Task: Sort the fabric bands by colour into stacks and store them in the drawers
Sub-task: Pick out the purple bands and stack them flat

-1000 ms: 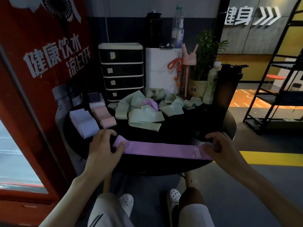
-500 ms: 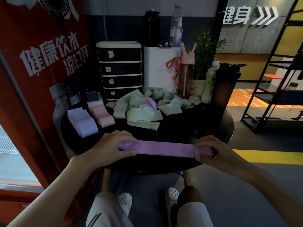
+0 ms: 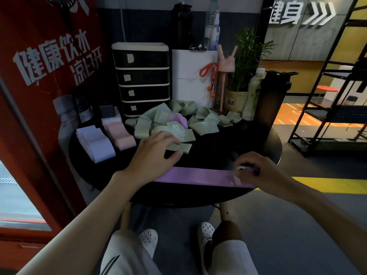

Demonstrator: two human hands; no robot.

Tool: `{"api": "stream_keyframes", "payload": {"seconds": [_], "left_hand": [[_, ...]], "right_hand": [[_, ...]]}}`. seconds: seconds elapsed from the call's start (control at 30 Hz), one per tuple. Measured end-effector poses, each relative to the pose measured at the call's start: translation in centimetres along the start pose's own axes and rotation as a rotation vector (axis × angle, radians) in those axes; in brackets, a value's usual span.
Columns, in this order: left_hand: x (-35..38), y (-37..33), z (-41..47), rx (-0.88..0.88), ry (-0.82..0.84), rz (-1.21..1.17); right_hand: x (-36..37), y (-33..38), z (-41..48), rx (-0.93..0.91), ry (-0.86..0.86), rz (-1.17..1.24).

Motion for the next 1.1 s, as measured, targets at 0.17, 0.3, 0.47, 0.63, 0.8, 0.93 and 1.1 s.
{"api": "stream_keyframes", "payload": {"seconds": [0.17, 0.3, 0.47, 0.63, 0.8, 0.93, 1.1], "left_hand": [[4.3, 0.6, 2.0, -0.153, 0.092, 0.235], [6.0, 2.0, 2.0, -0.214, 0.150, 0.225], [6.8, 2.3, 2.0, -0.208, 0.162, 0.277], [6.7, 2.2, 2.1, -0.211, 0.152, 0.306], [6.8, 2.3, 2.1, -0.214, 0.154, 0.282], [6.9, 2.3, 2.1, -0.209, 0.170, 0.283], [6.6, 2.2, 1.9, -0.198, 0.133, 0.270]], "right_hand": [[0.1, 0.9, 5.4, 0.011, 0.030, 0.007], [1.6, 2.6, 11.2, -0.002, 0.027, 0.054], [4.8, 2.5, 18.1, 0.033, 0.019, 0.026], [7.2, 1.6, 21.7, 0.092, 0.039, -0.025], [8.1, 0.5, 22.8, 0.155, 0.089, -0.129], [8.1, 0.5, 22.8, 0.164, 0.077, -0.136], [6.4, 2.7, 22.3, 0.105, 0.010, -0.045]]}}
Point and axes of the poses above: each hand's wrist, its own z-axis towards the middle knuckle, its own x-axis out of the palm, y = z × x, the point moved 4 cm from there along z, towards the middle knuckle, and after that the axes turned 8 degrees about -x, right-handed, at the moved point
